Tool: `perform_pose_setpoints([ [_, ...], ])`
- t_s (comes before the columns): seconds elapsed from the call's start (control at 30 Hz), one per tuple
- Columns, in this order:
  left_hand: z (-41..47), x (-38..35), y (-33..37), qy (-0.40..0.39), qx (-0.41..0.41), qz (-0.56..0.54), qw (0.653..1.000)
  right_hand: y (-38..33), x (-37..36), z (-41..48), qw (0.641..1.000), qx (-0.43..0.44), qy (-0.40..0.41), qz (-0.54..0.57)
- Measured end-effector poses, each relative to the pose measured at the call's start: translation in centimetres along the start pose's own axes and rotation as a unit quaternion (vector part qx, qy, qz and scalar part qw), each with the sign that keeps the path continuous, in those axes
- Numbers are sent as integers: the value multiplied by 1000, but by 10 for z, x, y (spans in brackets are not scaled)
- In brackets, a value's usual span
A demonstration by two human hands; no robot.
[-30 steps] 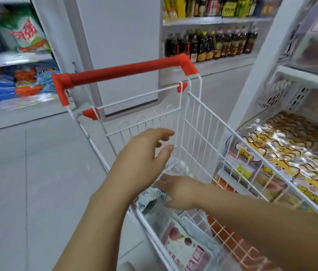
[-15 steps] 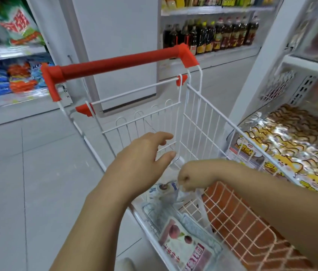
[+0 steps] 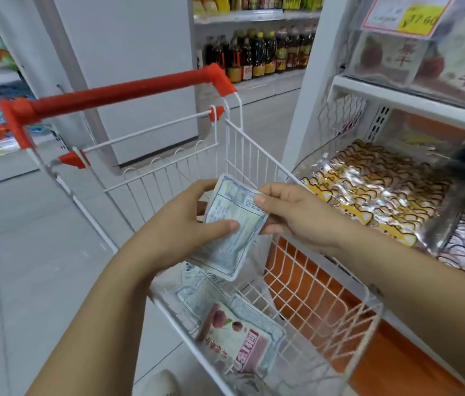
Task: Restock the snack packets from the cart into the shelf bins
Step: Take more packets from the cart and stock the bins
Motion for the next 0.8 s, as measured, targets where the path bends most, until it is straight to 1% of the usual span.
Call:
perform_pose_setpoints([
  [0.03,0,2,-1,17,1,14,1000,2,-1,1,1000,-8,9,22],
  [0.1,-2,9,-3,85,9,96,992,15,-1,5,997,-66,27,36],
  [0.13,-4,14,-2,128,14,137,982,24,-1,7,993,-114,22,-8],
  [0.17,-5,18,-1,163,17,160,973,35,-3,9,981,-170,-9,-98],
  [0.2,-8,20,1,184,19,166,969,49,-8,10,947,-227,-69,-214],
  [0.23,-9,20,2,191,23,166,967,65,-17,9,896,-278,-143,-317],
  [0.27,-9,19,2,188,28,172,966,85,-26,9,840,-316,-213,-386],
  [0.3,-8,17,2,178,33,182,966,104,-36,8,796,-344,-264,-423],
  [0.33,-7,15,0,167,38,190,967,122,-43,9,767,-364,-288,-443],
  [0.37,-5,14,-2,157,42,193,968,136,-49,12,750,-370,-292,-463],
  [0.4,-5,13,-4,150,44,193,969,147,-54,17,743,-364,-289,-482],
  [0.43,-4,13,-5,146,45,191,970,154,-59,22,744,-354,-281,-493],
  [0.53,-5,14,-3,141,35,183,972,166,-69,35,761,-317,-268,-498],
  [0.63,-5,13,-3,135,35,186,972,158,-68,39,762,-310,-281,-494],
  [0.7,-5,14,-2,137,37,185,973,140,-51,47,771,-300,-245,-505],
  [0.77,-5,15,-2,139,37,181,973,123,-24,57,788,-294,-185,-508],
  [0.8,-5,14,-2,139,38,183,972,119,-11,59,785,-298,-158,-520],
])
Point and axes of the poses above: each hand's wrist, its own z-axis towards the middle knuckle, its own x-axis out of the back of the hand, y = z × x, the point moved 5 cm from there along z, towards the middle knuckle, and after that the axes turned 11 degrees about -y, right-handed, at the moved point
